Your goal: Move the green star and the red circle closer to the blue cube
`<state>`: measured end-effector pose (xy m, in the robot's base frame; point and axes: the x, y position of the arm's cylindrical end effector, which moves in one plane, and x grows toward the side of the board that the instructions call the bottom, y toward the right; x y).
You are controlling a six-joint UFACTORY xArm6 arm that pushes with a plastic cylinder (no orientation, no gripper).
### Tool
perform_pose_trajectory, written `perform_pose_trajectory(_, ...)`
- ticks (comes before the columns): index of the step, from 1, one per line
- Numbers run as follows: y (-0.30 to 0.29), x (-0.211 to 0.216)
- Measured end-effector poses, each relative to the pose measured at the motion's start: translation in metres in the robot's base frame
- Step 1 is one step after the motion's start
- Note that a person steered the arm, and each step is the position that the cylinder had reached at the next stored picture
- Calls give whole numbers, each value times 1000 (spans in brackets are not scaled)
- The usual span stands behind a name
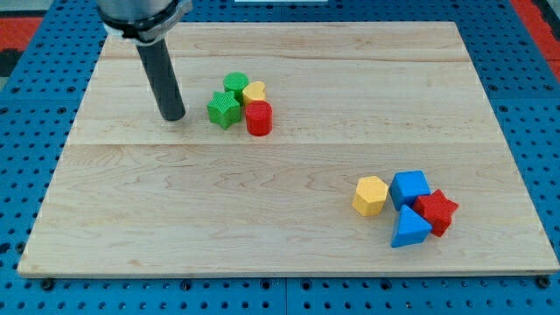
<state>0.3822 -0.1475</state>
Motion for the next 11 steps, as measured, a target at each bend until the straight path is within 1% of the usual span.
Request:
perform_pose_trajectory(1,58,1)
perform_pose_trajectory(2,110,30)
perform_pose_trajectory(3,119,33)
perform_pose_trajectory(4,161,33)
perform_pose_trajectory(5,221,87)
perform_pose_trajectory(6,223,97)
perform_pose_trajectory(7,208,53)
perform_pose_trajectory(8,237,14)
perform_pose_trajectory(9,279,27)
perform_pose_trajectory(10,310,54)
perform_pose_trajectory(11,314,59)
